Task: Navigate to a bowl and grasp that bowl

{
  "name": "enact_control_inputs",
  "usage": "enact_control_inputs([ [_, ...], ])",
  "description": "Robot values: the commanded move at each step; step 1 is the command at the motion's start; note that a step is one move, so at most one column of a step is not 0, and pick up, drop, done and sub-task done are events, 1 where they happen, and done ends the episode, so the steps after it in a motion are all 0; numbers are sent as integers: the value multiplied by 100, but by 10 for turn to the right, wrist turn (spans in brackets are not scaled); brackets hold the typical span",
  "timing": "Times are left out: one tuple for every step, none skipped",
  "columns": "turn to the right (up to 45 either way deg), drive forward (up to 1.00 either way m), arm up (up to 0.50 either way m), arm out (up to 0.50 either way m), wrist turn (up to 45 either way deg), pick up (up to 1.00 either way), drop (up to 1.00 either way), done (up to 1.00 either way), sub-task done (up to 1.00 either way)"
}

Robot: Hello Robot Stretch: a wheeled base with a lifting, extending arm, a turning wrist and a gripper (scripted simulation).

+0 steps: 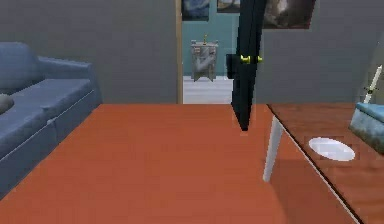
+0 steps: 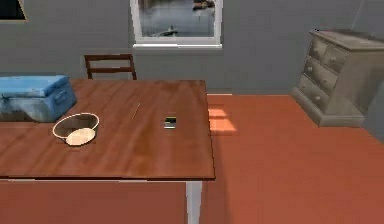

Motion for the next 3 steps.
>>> enact_control_inputs([
  [0,85,0,0,0,0,0,0,0],
  [180,0,0,0,0,0,0,0,0],
  [0,0,50,0,0,0,0,0,0],
])
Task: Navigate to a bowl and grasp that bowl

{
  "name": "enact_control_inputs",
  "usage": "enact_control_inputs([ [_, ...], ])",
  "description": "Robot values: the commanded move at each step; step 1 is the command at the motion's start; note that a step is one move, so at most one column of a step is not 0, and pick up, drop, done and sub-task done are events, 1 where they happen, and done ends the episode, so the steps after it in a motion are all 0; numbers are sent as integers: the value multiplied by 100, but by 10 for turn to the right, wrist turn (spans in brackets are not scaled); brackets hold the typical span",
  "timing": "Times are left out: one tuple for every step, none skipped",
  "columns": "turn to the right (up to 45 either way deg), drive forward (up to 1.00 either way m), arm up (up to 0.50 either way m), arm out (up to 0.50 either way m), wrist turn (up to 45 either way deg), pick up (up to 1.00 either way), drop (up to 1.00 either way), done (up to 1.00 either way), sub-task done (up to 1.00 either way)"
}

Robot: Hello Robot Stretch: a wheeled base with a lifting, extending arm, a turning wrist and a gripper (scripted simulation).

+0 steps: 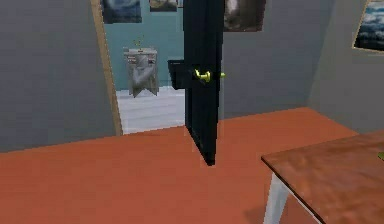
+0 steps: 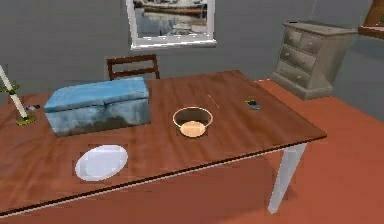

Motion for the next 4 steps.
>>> enact_control_inputs([
  [0,0,38,0,0,0,0,0,0],
  [0,0,0,48,0,0,0,0,0],
  [0,0,0,0,450,0,0,0,0],
  [0,0,0,0,450,0,0,0,0],
])
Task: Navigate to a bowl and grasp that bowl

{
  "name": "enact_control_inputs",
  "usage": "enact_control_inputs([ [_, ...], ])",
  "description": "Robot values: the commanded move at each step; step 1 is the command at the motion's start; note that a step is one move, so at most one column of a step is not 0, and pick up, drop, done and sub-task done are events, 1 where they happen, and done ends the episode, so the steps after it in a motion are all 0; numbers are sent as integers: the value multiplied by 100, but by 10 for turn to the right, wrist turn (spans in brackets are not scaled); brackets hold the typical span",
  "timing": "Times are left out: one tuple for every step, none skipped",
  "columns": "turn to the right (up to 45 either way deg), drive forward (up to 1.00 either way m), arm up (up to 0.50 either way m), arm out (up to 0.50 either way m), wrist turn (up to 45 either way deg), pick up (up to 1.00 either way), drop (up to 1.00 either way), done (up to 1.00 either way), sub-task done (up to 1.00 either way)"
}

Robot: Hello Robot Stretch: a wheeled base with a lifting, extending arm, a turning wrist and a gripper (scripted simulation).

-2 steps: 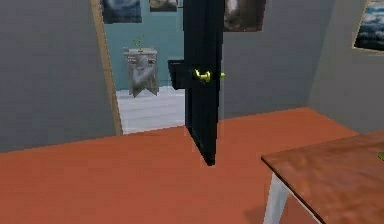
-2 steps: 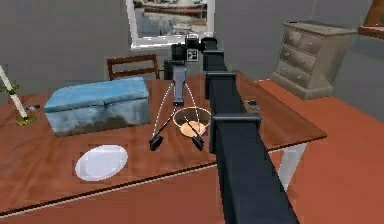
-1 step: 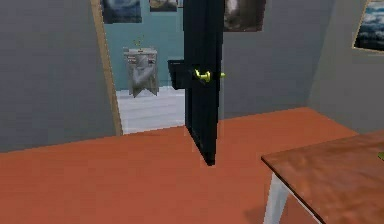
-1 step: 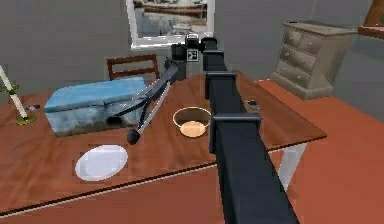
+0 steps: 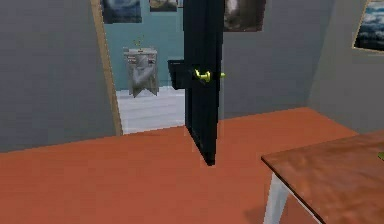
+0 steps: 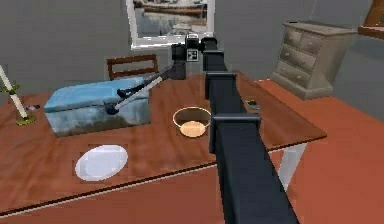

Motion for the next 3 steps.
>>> enact_control_inputs([
  [0,0,0,0,450,0,0,0,0],
  [0,0,0,0,450,0,0,0,0],
  [0,0,0,0,60,0,0,0,0],
])
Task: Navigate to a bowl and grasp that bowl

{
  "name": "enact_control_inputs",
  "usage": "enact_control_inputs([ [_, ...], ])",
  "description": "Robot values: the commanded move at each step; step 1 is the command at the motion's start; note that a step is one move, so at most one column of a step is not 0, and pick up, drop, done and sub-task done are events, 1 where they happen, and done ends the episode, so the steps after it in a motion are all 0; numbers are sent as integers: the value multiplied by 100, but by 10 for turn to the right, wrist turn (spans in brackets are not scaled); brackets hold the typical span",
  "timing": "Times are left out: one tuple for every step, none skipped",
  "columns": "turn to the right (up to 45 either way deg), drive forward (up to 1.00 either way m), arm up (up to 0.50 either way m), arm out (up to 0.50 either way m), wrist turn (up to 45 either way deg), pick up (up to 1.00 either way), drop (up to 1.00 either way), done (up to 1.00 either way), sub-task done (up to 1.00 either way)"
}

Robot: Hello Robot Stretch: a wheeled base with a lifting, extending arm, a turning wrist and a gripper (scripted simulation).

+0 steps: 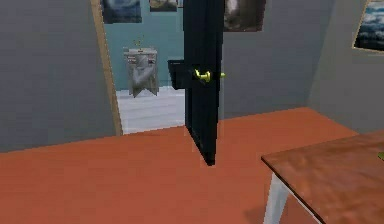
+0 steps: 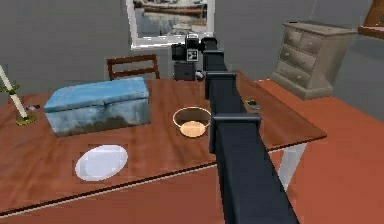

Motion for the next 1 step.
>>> enact_control_inputs([
  [0,0,-24,0,0,0,0,0,0],
])
